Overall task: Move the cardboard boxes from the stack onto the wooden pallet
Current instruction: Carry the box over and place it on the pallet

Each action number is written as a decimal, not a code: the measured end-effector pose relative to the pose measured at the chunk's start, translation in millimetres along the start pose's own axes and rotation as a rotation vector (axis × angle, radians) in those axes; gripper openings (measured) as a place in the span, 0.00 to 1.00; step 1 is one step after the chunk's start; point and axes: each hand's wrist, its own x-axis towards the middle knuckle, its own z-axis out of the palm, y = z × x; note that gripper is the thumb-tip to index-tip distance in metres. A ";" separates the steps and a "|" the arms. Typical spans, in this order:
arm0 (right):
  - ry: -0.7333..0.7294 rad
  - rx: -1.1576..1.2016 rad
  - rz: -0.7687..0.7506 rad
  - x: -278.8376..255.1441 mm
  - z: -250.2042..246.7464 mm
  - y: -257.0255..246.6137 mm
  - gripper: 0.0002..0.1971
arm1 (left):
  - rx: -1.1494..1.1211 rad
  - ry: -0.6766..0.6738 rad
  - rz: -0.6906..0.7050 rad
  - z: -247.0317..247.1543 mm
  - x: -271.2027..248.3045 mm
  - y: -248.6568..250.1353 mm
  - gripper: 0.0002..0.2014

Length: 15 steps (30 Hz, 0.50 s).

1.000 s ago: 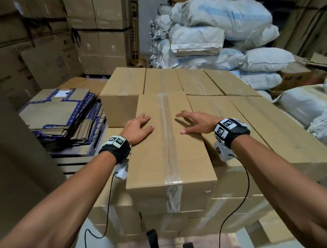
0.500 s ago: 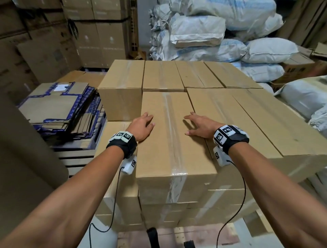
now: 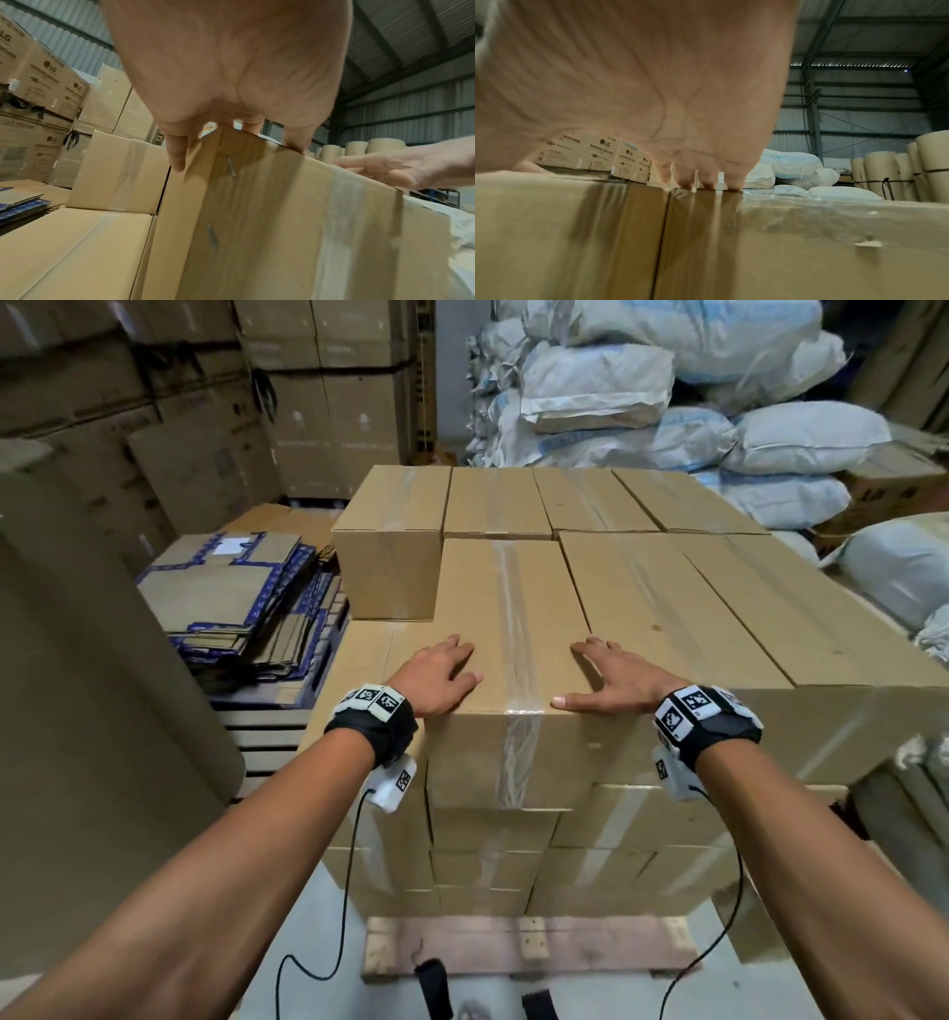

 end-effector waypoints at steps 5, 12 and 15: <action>0.045 -0.044 0.050 -41.7 18.8 1.8 0.66 | 0.003 -0.047 0.001 20.9 -52.0 13.2 0.49; 0.185 -0.009 0.087 -55.7 32.9 7.3 0.44 | 0.134 0.042 0.048 26.2 -71.2 13.3 0.36; 0.231 -0.024 0.100 -52.0 34.5 5.4 0.41 | 0.143 0.046 0.052 19.4 -64.5 9.0 0.36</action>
